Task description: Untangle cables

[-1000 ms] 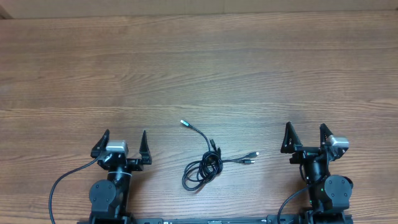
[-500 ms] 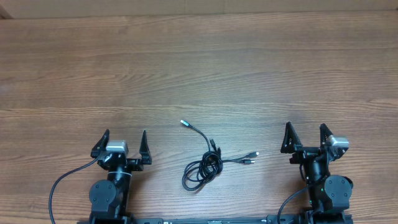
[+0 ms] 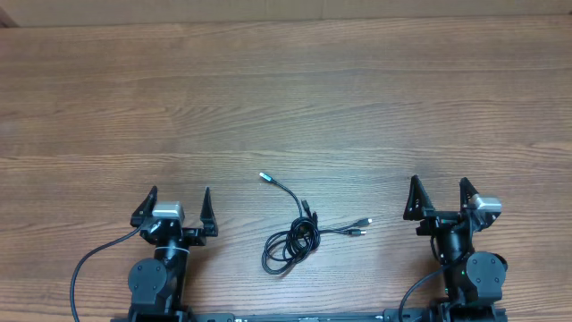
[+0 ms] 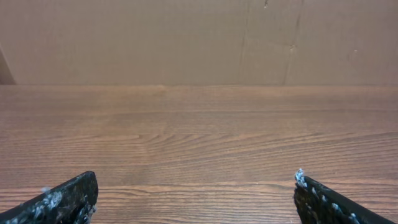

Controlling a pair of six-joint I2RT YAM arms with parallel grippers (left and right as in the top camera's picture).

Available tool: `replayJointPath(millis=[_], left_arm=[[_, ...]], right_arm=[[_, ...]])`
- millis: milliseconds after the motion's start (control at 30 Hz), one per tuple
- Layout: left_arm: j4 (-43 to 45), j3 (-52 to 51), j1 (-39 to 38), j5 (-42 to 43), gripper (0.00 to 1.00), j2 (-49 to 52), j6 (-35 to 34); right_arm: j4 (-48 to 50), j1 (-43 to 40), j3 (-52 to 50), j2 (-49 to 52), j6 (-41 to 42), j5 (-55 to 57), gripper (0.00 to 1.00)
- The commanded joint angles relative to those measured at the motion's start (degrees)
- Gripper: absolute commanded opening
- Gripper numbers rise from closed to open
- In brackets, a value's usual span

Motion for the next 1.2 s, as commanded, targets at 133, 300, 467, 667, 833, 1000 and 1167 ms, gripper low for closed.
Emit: replayJointPath(millis=[133,300,467,667,833,1000,1167], left_arm=[[0.0,-0.2,0.6,-0.2,0.99,-0.5,-8.0],[-1.1,0.6,0.6,7.0,0.99,-0.2,-12.8],[-8.5,4.6,0.6,8.7,1.0,0.7,-12.6],[-17.2,13.4,0.6,8.4,1.0,3.5,-8.2],[-21.3,20.8,0.5,9.2,1.0,9.5,-7.0],[-24.0,29.4,0.5,19.2,1.0,22.3,-0.9],[-30.9,40.3,0.5,22.1,1.0,36.0,2.4]], right_arm=[[0.3,-0.3,-0.6,-0.6,-0.3,-0.2,1.0],[0.3,-0.3,-0.6,-0.6,-0.3,-0.2,1.0],[0.3,-0.3,-0.6,-0.6,-0.3,-0.2,1.0],[0.3,-0.3,-0.6,-0.6,-0.3,-0.2,1.0],[0.3,-0.3,-0.6,-0.6,-0.3,-0.2,1.0],[0.3,-0.3,-0.6,-0.6,-0.3,-0.2,1.0],[0.3,-0.3,-0.6,-0.6,-0.3,-0.2,1.0]])
